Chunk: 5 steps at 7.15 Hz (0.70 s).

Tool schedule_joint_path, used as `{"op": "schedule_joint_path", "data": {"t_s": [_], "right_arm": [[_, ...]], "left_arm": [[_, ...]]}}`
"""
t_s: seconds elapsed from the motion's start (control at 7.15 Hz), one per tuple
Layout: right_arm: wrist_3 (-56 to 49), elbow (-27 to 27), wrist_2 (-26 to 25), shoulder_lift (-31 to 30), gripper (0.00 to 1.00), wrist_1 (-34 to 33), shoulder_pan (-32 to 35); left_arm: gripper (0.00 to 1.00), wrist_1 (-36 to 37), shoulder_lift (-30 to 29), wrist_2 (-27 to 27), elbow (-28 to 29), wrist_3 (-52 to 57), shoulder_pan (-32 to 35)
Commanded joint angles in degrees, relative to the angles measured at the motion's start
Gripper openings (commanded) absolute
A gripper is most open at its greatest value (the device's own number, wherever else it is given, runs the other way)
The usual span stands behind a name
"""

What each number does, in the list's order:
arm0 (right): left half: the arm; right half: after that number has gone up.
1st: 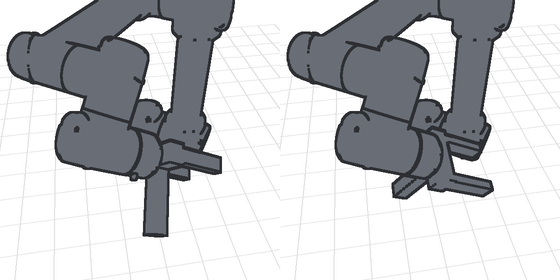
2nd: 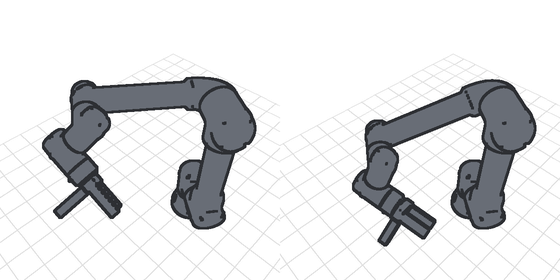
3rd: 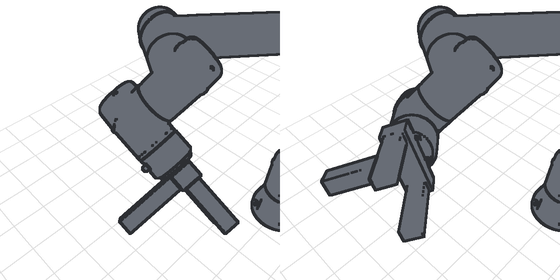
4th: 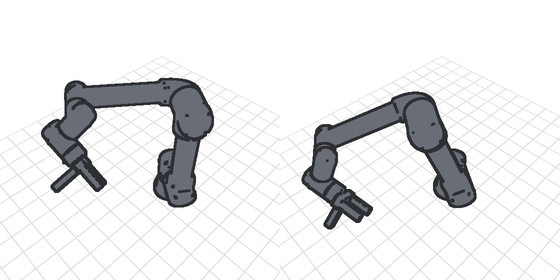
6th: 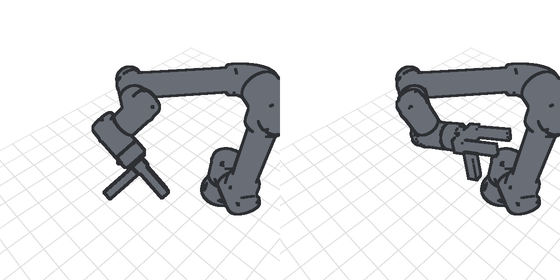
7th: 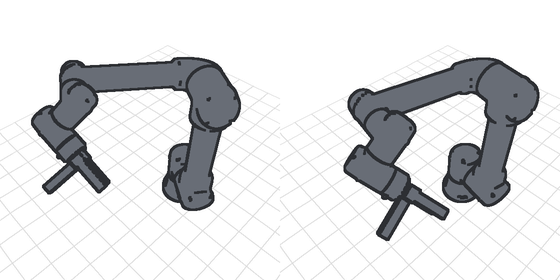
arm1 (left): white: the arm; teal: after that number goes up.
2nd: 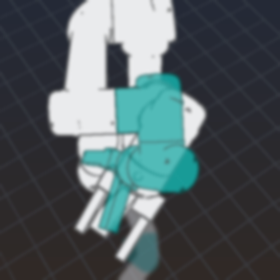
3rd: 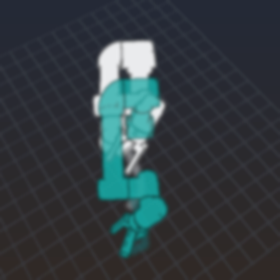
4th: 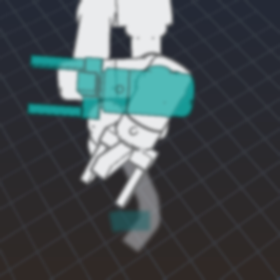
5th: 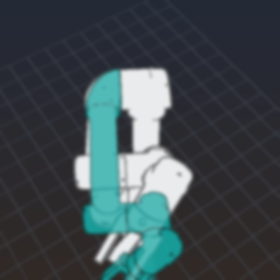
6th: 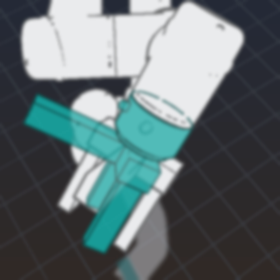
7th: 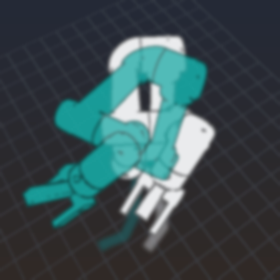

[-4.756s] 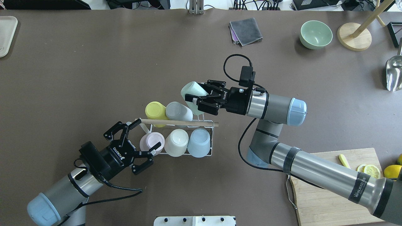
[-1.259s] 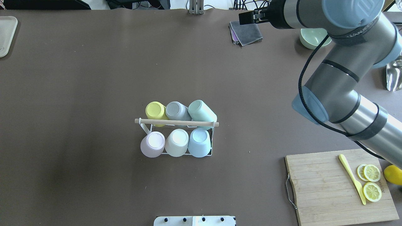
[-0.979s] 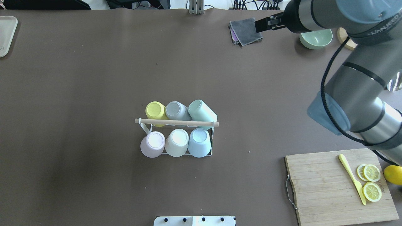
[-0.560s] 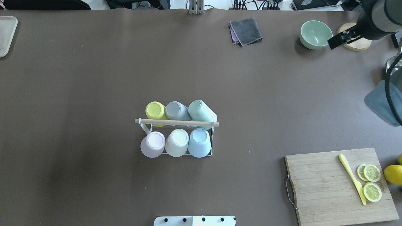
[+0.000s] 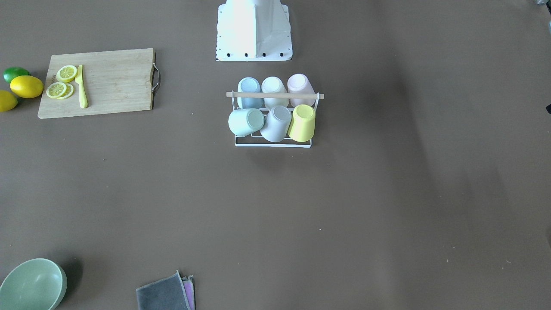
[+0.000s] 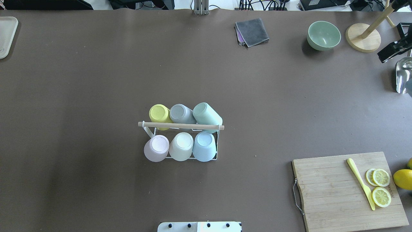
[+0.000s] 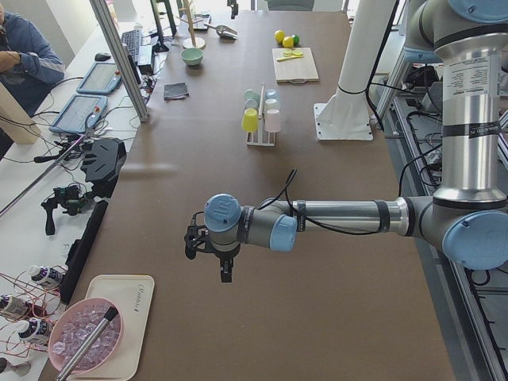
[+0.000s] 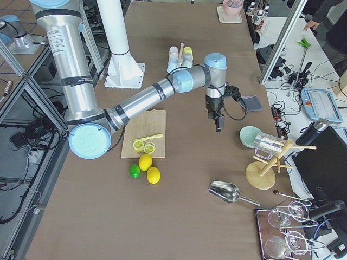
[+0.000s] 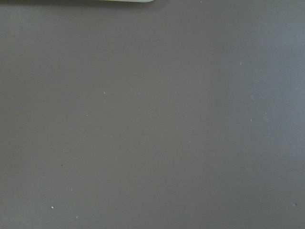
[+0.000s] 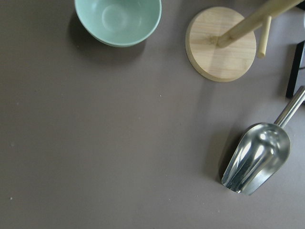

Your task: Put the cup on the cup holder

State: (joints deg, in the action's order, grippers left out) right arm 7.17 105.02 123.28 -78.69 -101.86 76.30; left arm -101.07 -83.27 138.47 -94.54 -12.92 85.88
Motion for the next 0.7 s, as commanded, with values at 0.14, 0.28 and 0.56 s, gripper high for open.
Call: {"op": "schedule_joint_path", "data": {"t_s": [0.14,0.28,0.56], "right_arm": [[-0.8,-13.5,11.9,-3.3,1.00,3.0,8.7],[-0.8,-16.4,15.0,-3.1,1.00,3.2,8.6],[-0.7,-19.0,15.8,-3.2,1.00,7.4,8.3]], "left_arm": [[0.98,6.6,0.3,0.2,-4.1,0.1,-0.2],[0.97,6.7,2.7,0.1,-5.5,2.8,-0.4],[0.98,6.8,5.3,-0.4,-6.1,6.2,0.2]]}}
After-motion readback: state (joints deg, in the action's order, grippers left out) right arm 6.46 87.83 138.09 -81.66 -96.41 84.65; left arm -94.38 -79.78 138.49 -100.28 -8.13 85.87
